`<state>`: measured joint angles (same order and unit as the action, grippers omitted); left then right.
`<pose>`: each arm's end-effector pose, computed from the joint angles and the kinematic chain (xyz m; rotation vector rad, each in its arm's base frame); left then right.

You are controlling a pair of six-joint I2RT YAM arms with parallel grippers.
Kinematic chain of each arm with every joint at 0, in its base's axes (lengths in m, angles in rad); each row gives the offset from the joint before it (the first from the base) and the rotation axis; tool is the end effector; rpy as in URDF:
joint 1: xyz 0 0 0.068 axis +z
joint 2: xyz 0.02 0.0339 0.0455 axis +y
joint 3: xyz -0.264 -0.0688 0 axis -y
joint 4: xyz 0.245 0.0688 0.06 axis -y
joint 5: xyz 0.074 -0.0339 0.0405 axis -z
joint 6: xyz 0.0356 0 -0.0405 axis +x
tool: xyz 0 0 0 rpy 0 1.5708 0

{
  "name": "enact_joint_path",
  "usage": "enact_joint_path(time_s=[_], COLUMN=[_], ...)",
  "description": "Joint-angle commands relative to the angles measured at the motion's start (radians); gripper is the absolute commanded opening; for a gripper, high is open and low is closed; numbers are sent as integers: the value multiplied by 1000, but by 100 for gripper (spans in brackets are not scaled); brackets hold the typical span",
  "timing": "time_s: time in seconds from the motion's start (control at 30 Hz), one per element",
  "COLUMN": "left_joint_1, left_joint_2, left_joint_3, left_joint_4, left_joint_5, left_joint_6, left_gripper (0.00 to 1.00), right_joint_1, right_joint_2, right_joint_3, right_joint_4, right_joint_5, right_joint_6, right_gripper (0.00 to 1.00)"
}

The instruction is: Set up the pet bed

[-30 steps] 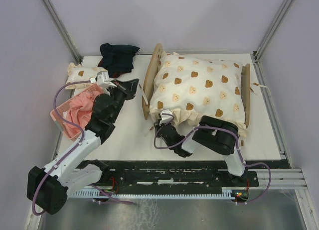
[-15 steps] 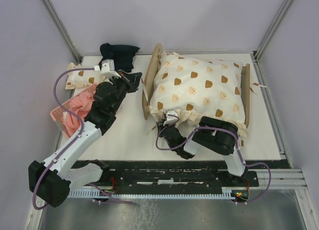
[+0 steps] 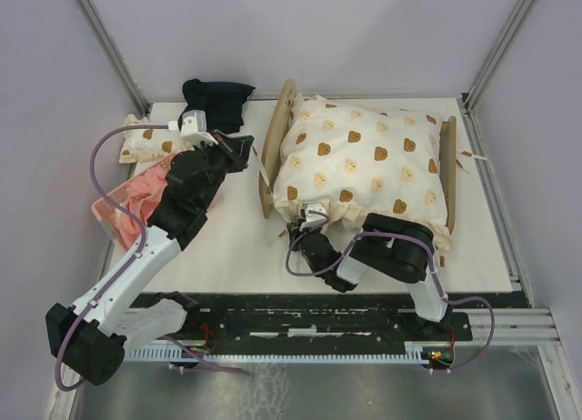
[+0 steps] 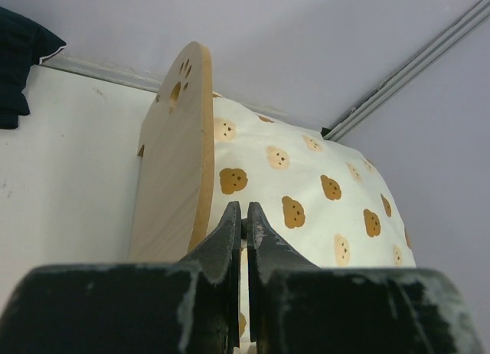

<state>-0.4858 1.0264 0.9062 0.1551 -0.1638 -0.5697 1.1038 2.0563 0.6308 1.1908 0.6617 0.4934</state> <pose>0.2174 -0.1082 0.3733 -0.1997 1.5671 -0.7092 0.1714 0.2914 0.0895 -0.0725 1.7881 0.5625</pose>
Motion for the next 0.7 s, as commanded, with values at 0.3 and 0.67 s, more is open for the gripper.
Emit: enact_joint_path(time_s=[0.3, 0.67], left_joint_1=[1, -21], left_joint_2=[-211, -381], left_joint_3=[-72, -338], left_joint_4=[10, -95], left_joint_5=[-49, 96], left_joint_6=[38, 4], left_gripper=[43, 53], right_joint_1=[8, 7], right_joint_2=[-250, -963], right_joint_3=[-97, 37], right_joint_4=[-227, -1285], right_joint_5=[-34, -150], right_joint_6=[1, -57], right_gripper=[45, 63])
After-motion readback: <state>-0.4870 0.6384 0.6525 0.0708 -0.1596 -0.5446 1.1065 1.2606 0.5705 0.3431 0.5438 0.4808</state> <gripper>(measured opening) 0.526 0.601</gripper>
